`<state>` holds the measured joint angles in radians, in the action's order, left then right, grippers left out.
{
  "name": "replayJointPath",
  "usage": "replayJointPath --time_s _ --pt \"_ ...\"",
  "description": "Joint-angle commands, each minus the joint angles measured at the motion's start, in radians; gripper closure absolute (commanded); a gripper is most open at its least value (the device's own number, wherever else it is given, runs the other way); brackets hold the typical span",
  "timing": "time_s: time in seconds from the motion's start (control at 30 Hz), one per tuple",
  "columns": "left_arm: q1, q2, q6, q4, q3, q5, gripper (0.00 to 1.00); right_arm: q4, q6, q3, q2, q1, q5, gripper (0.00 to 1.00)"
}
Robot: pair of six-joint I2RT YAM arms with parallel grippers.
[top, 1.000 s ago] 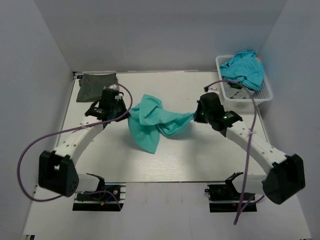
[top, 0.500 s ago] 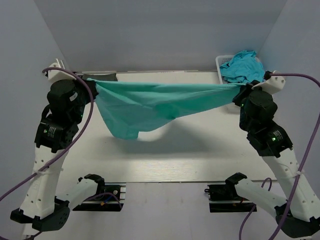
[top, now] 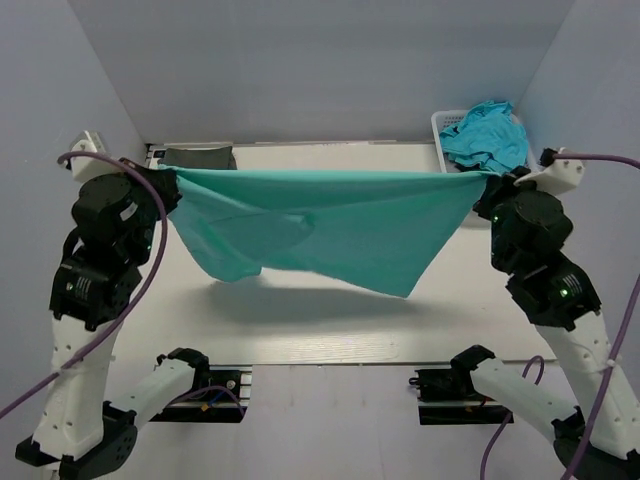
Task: Fold and stack the t-shirts
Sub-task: Flatten out the tshirt
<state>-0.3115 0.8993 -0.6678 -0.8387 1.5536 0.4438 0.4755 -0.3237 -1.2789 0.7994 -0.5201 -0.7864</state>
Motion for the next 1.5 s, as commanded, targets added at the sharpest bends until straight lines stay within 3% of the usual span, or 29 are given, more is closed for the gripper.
replayJointPath --time_s 0.0,0.27,0.43,0.67,0.8,0.83,0.9,0.97,1.0,1.03,1.07,1.1,1.13,1.2,1.23,1.27,1.33,1.37,1.47 --pt "0.005 0.108 -0.001 -0.013 0.006 -0.007 1.00 0.014 -0.018 0.003 0.058 0.000 -0.010 1.00" --pt "0.026 0.426 -0.003 0.023 -0.007 0.013 1.00 -0.032 -0.043 0.065 0.257 0.044 -0.042 1.00" --pt "0.071 0.662 -0.003 0.072 0.066 -0.020 1.00 -0.112 -0.035 0.024 0.454 0.109 0.048 1.00" --pt "0.124 1.006 -0.003 0.136 0.266 -0.089 1.00 -0.161 0.008 -0.144 0.806 0.236 0.191 1.00" --pt "0.144 1.168 0.031 0.258 0.351 -0.145 1.00 -0.205 0.035 -0.279 1.010 0.290 0.263 1.00" --pt "0.153 1.200 0.043 0.283 0.390 -0.158 0.97 -0.207 0.038 -0.333 1.043 0.295 0.295 1.00" --pt "0.153 1.306 0.053 0.347 0.433 -0.178 0.82 -0.225 0.038 -0.391 1.180 0.310 0.294 1.00" --pt "0.163 1.386 0.066 0.360 0.543 -0.203 0.60 -0.213 0.041 -0.535 1.253 0.327 0.277 1.00" --pt "0.173 1.427 0.066 0.345 0.598 -0.229 0.49 -0.201 0.043 -0.581 1.375 0.327 0.285 0.98" --pt "0.173 1.504 0.077 0.299 0.713 -0.244 0.19 -0.180 0.044 -0.756 1.417 0.333 0.315 0.89" --pt "0.183 1.532 0.077 0.279 0.761 -0.260 0.04 -0.128 0.046 -0.816 1.484 0.335 0.328 0.75" --pt "0.183 1.544 0.086 0.256 0.796 -0.287 0.00 -0.067 0.049 -0.918 1.512 0.336 0.343 0.42" --pt "0.183 1.544 0.099 0.241 0.807 -0.296 0.00 -0.023 0.043 -0.980 1.544 0.336 0.370 0.32" --pt "0.183 1.457 0.120 0.276 0.736 -0.315 0.00 -0.050 0.052 -0.918 1.511 0.333 0.404 0.14" --pt "0.183 1.411 0.143 0.323 0.626 -0.326 0.00 -0.072 0.052 -0.875 1.411 0.328 0.436 0.10" --pt "0.183 1.364 0.143 0.340 0.570 -0.335 0.00 -0.099 0.054 -0.703 1.370 0.328 0.455 0.10" --pt "0.183 1.224 0.154 0.340 0.427 -0.335 0.00 -0.176 0.052 -0.592 1.211 0.324 0.528 0.10" --pt "0.169 1.180 0.154 0.323 0.384 -0.324 0.00 -0.184 0.049 -0.457 1.175 0.321 0.542 0.10" --pt "0.158 1.019 0.137 0.248 0.216 -0.329 0.00 -0.170 0.031 -0.267 1.022 0.308 0.581 0.10"
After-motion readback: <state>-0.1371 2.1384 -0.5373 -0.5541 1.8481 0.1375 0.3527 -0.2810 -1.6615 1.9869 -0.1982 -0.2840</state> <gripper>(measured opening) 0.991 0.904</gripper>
